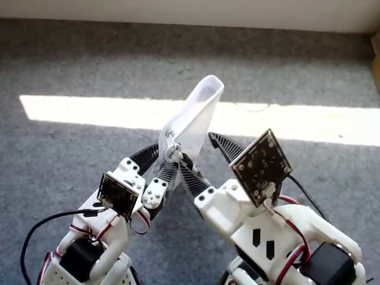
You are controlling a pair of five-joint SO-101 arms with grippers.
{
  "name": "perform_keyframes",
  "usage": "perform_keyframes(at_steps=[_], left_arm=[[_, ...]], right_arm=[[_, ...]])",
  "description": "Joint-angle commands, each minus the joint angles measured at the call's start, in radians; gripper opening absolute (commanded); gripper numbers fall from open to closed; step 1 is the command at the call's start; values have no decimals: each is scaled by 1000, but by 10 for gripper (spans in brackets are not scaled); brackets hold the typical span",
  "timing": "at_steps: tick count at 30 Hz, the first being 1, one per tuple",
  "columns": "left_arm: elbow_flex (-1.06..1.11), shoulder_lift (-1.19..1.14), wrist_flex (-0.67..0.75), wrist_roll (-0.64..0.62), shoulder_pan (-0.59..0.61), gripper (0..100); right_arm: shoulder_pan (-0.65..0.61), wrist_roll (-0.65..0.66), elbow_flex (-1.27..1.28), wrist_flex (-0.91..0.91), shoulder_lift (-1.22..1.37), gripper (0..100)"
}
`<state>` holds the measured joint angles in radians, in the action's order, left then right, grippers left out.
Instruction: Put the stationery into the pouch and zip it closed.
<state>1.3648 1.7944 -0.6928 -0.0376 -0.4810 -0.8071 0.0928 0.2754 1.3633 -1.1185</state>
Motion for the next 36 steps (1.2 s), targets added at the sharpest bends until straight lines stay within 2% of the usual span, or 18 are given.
perform_keyframes(at_steps=[1, 14, 19, 23, 32, 36], left_arm=[[-62, 13, -5, 2, 12, 5], [-54, 13, -6, 2, 12, 5], [-47, 13, -5, 2, 12, 5], [-47, 13, -5, 2, 12, 5], [-47, 13, -6, 2, 12, 5], [-45, 13, -9, 2, 12, 5]], right_arm=[[-47, -2, 38, -2, 33, 220], [-45, 3, 162, -168, 84, 209], [-44, 97, 163, -162, 74, 64], [2, 98, 156, -163, 38, 12], [50, 92, 154, -254, -70, 6], [122, 55, 159, -334, -70, 6]])
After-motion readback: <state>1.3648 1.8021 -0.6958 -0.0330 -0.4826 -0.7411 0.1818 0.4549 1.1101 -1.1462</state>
